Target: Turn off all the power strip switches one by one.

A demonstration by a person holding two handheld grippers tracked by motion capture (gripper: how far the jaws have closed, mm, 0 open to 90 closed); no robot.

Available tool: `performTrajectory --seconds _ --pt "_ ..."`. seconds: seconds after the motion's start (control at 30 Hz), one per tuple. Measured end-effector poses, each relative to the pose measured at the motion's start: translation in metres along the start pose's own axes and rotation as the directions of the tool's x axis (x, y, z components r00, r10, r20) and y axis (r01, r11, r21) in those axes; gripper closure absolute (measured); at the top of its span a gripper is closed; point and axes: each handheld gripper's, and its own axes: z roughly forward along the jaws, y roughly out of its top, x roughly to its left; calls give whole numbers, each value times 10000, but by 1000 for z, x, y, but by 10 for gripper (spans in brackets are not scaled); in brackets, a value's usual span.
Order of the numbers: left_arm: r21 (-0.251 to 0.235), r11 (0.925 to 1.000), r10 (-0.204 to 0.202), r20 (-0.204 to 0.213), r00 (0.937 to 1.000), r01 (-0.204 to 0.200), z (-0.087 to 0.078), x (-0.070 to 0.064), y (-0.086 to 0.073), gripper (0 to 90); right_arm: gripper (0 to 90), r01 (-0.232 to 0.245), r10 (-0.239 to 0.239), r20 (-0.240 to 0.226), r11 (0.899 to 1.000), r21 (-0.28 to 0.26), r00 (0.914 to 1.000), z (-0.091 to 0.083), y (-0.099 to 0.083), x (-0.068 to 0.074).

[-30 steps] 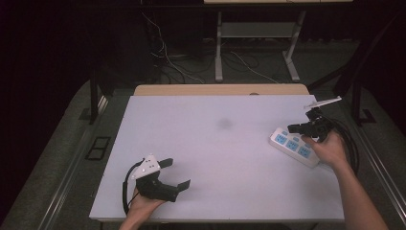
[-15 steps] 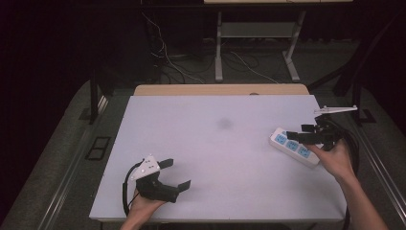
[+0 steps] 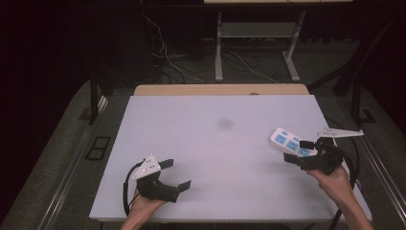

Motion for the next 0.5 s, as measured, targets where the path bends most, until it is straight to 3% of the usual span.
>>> performTrajectory --seconds 0.5 --pt "241 9996 -134 28 9999 134 1 3 -1 0 5 444 -433 -584 9989 173 9974 11 -45 26"
